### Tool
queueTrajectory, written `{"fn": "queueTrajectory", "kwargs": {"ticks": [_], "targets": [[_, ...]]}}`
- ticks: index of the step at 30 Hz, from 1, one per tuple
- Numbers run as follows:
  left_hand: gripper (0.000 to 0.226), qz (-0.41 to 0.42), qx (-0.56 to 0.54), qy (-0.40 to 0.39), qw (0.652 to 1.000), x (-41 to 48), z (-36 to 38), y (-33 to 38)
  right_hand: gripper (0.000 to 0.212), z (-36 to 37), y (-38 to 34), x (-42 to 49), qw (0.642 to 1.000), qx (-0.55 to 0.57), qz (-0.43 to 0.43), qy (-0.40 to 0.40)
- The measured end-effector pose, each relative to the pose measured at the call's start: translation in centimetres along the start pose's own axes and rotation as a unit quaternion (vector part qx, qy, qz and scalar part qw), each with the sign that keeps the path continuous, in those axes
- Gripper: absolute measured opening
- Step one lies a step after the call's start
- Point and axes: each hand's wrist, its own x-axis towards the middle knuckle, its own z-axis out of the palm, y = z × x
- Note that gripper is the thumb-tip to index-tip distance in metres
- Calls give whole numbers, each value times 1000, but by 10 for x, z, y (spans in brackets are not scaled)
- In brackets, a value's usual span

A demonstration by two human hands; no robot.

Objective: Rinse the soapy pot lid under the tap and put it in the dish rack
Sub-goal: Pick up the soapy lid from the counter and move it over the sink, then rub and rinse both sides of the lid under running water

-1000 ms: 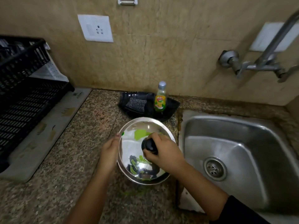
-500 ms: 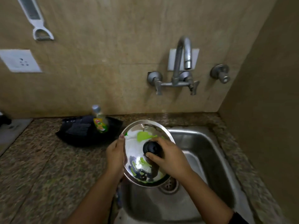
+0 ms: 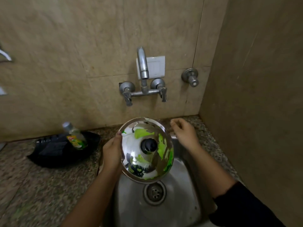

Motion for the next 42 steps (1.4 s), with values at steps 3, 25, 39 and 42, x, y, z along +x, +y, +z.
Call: {"fn": "queueTrajectory", "kwargs": {"ticks": [3,25,39,42], "targets": [[32,-5,-19,-13,1000,8,5,5,32,0,-26,34,999,3,-1,35],[26,-5,-106,-141,984,42,13,2,48,29,-83,112,994,18,39,98],[28,-19,-107,-148,983,46,8,-8,58,56,-26,27,939,-249,-220,-94],[31,-15,-115,-161,980,49,7,-13,53,54,-26,26,838,-346,-365,-209]]}}
